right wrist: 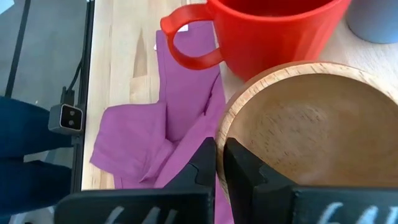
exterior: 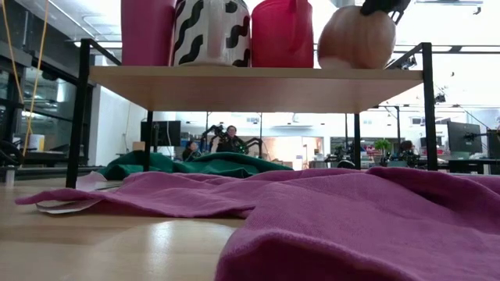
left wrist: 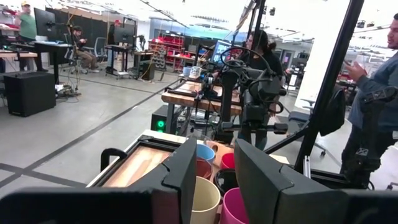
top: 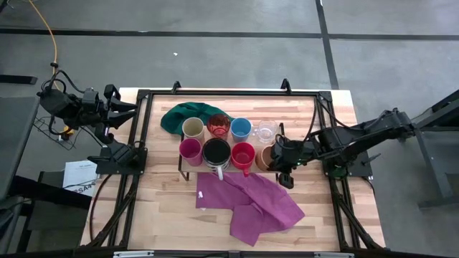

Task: Stack small to large cups/mugs on shelf
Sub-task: Put the brown mug on the shelf

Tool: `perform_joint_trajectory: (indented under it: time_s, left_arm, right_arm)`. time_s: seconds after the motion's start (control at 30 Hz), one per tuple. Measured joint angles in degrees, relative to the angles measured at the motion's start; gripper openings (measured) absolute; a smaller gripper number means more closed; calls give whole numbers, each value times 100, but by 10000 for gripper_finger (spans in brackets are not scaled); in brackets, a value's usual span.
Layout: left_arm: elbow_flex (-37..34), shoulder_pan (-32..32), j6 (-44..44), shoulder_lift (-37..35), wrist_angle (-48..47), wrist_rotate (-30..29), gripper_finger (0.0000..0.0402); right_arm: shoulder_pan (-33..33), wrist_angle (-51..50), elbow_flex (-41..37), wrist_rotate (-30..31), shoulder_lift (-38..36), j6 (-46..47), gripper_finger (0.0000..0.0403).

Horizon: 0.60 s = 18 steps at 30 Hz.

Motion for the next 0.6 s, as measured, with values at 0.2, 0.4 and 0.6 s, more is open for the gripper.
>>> perform_joint_trajectory:
  time_s: [0.2,0.4,0.6]
  left_arm:
    - [1,0,0,0,-22,0,95]
    - [1,-2,1,0,-22,2,95]
    - [0,0,0,0,-21,43,95]
  right_arm:
    - [-22,-2,0,5,6,-25,0]
    - [-113,-37,0,14,6,-18,0]
    - [-162,-42,0,-5,6,-21,0]
